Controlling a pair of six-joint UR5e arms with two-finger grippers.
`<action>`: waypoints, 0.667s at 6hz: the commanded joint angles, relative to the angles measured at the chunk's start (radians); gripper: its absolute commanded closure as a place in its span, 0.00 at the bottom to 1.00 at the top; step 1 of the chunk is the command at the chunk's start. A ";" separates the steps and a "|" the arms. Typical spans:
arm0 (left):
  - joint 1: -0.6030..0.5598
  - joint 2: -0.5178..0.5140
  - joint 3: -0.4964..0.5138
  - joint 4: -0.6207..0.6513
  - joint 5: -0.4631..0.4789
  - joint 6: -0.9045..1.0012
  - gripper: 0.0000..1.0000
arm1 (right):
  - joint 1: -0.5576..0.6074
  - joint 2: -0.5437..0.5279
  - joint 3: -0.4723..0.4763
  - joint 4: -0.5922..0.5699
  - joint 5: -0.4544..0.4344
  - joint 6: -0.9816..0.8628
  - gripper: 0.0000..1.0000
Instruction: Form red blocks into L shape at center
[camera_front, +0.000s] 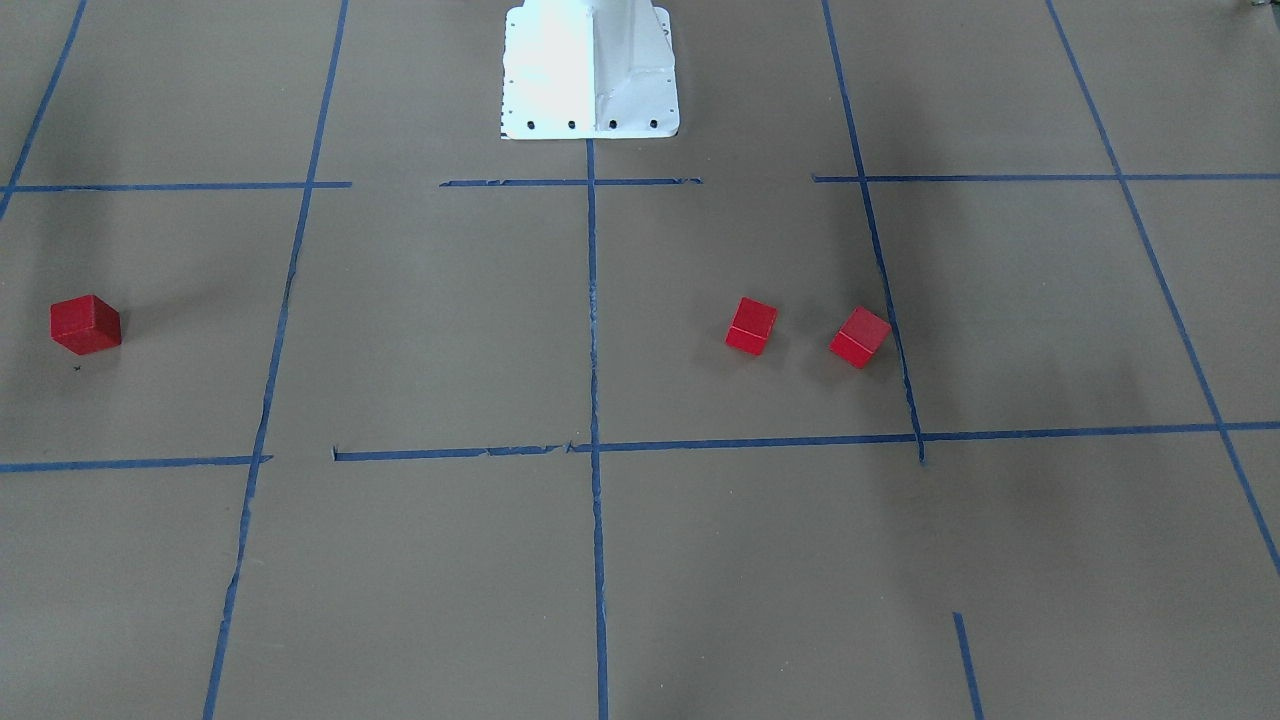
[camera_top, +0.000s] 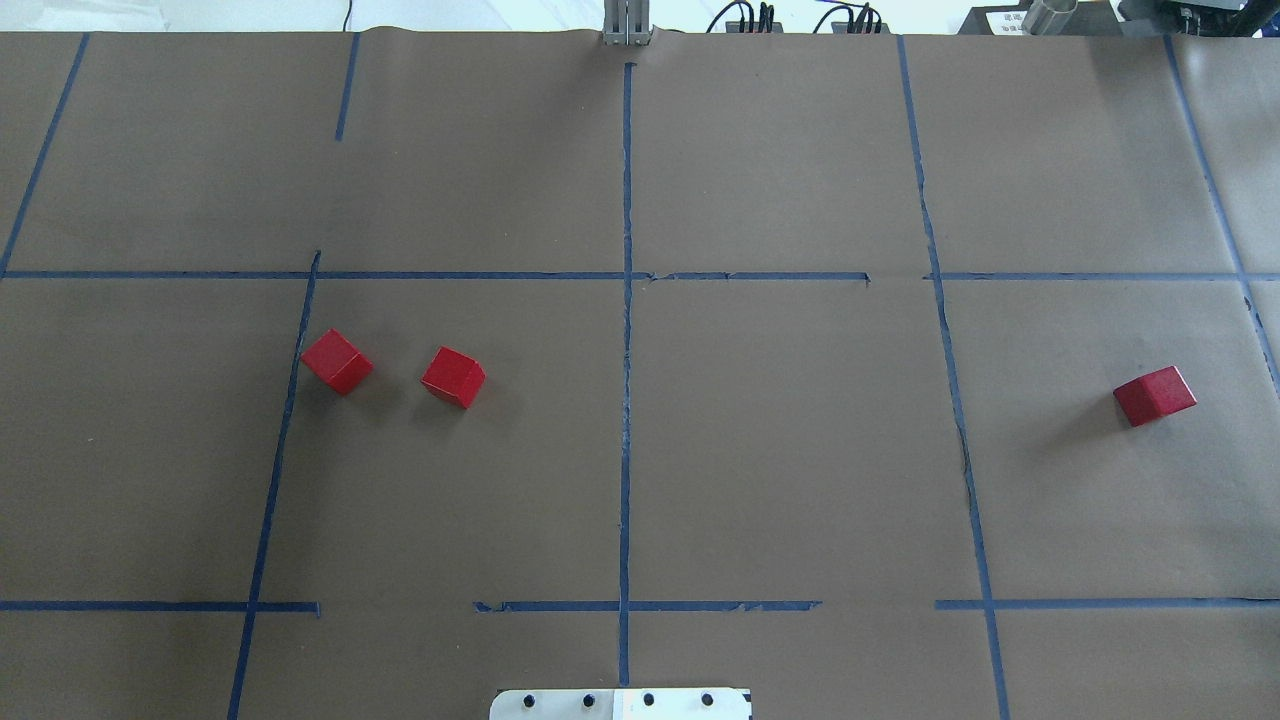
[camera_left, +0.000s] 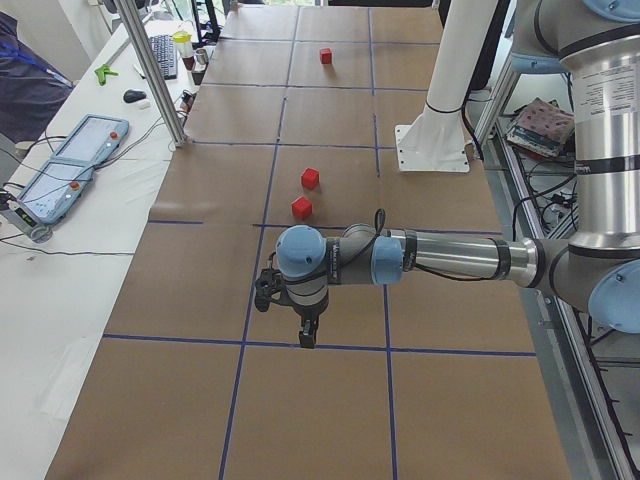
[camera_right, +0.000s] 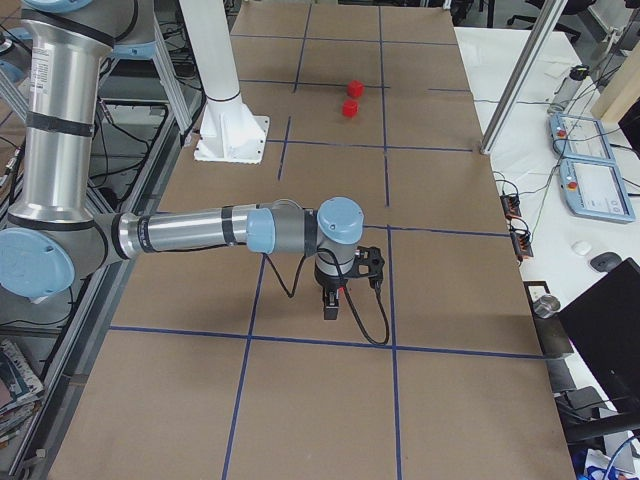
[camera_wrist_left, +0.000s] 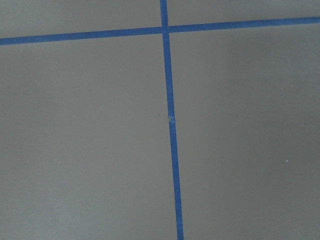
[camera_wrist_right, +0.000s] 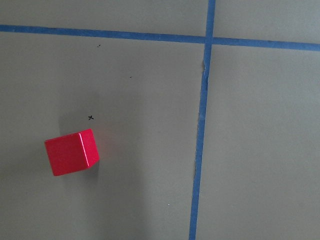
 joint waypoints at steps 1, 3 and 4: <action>0.002 -0.010 0.002 -0.001 -0.002 0.005 0.00 | 0.001 0.001 0.004 0.001 -0.003 -0.001 0.00; 0.005 -0.033 -0.014 -0.011 0.011 0.003 0.00 | -0.061 0.074 0.013 0.015 0.000 -0.009 0.00; 0.005 -0.077 -0.008 -0.011 0.011 0.003 0.00 | -0.151 0.097 0.002 0.132 -0.035 0.009 0.00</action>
